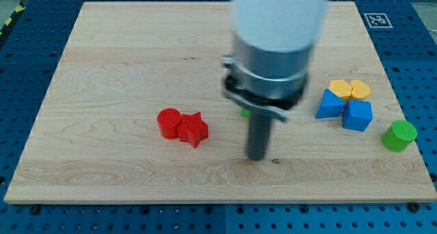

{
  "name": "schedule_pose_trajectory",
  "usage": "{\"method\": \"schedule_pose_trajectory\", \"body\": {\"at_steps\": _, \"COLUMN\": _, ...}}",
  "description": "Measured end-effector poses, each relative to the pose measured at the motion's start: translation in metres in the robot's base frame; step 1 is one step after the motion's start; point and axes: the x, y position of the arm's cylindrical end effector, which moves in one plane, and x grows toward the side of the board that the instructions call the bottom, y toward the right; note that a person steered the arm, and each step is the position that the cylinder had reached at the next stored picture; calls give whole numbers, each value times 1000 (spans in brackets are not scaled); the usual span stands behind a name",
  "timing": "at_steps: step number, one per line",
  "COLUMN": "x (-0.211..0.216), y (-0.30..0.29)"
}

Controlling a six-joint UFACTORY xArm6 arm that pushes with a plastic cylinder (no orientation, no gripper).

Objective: Move the yellow hexagon into the green star

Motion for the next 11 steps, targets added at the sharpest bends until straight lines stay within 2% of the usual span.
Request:
{"method": "schedule_pose_trajectory", "body": {"at_steps": 2, "x": 29, "y": 181}}
{"method": "schedule_pose_trajectory", "body": {"at_steps": 3, "x": 18, "y": 245}}
{"method": "schedule_pose_trajectory", "body": {"at_steps": 4, "x": -19, "y": 261}}
{"method": "schedule_pose_trajectory", "body": {"at_steps": 5, "x": -68, "y": 239}}
{"method": "schedule_pose_trajectory", "body": {"at_steps": 7, "x": -113, "y": 157}}
{"method": "schedule_pose_trajectory", "body": {"at_steps": 9, "x": -130, "y": 98}}
{"method": "schedule_pose_trajectory", "body": {"at_steps": 10, "x": -123, "y": 87}}
{"method": "schedule_pose_trajectory", "body": {"at_steps": 11, "x": -123, "y": 50}}
